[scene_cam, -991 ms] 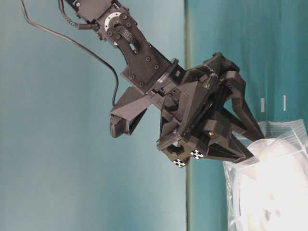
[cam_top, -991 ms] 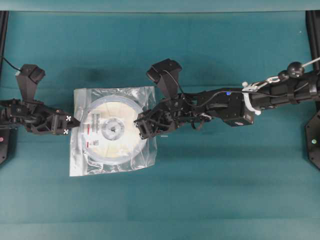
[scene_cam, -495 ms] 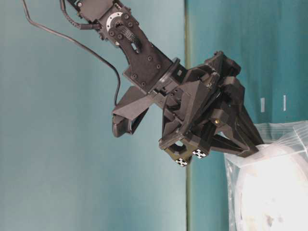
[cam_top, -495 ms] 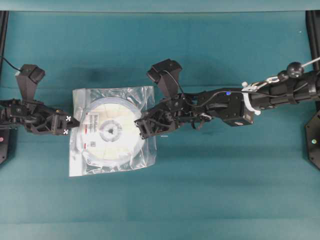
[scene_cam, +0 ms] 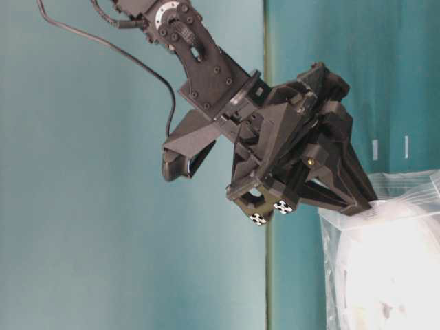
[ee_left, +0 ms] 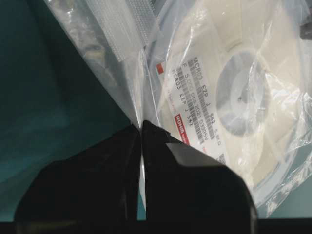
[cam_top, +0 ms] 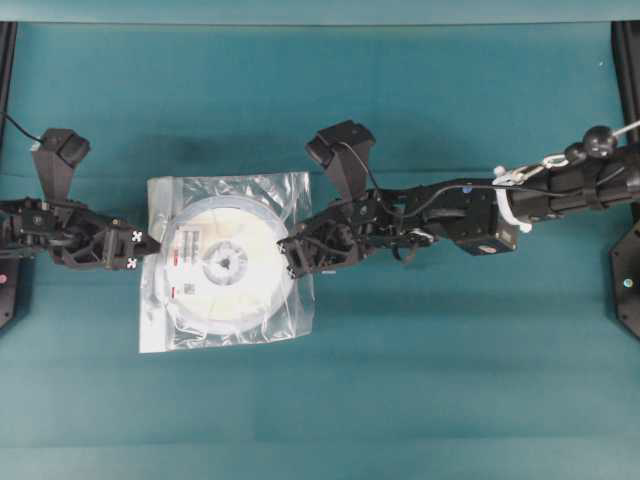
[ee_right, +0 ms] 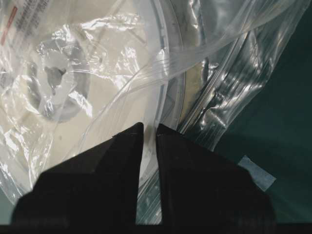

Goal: Take out the reel from the clear zip bag.
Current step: 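Grasp the white reel through the bag opening with the right gripper, then pull the reel rightward out of the bag while left gripper holds bag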

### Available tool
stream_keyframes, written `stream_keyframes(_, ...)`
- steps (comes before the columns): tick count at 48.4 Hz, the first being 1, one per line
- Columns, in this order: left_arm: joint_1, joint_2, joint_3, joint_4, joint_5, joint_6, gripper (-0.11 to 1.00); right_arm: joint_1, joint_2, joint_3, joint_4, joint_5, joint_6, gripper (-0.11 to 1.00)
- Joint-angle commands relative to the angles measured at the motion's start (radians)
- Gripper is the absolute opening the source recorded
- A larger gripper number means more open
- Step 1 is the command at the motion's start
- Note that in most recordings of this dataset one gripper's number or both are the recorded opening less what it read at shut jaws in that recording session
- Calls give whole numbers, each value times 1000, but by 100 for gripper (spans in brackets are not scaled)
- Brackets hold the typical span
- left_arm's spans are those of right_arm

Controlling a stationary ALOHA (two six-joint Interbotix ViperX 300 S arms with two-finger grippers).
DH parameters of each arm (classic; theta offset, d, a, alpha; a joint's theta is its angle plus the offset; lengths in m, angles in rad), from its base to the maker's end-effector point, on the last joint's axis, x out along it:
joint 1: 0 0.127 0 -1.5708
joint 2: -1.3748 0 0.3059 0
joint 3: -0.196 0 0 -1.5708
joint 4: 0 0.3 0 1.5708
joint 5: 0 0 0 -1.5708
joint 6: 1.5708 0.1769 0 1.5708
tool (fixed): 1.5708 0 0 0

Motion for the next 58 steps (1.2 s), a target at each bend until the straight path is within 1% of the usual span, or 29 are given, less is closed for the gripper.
stream_keyframes(1,-2,-2,-8,3,-5,2,0,3,-21,5,3,-6,6,12)
stream_keyframes(26,-2,-2,-9,3,-5,2,0,5,-67,74,3,-15,6,12)
stream_keyframes(45,-2,-2,-11,3,-5,2,0,3,-141,150,12,-15,6,12)
stream_keyframes(51,-2,-2,-11,3,-5,2,1,3,-161,178,12,-14,6,9)
stream_keyframes(58,-2,-2,-11,3,-6,2,0,3,-190,215,12,-9,6,9)
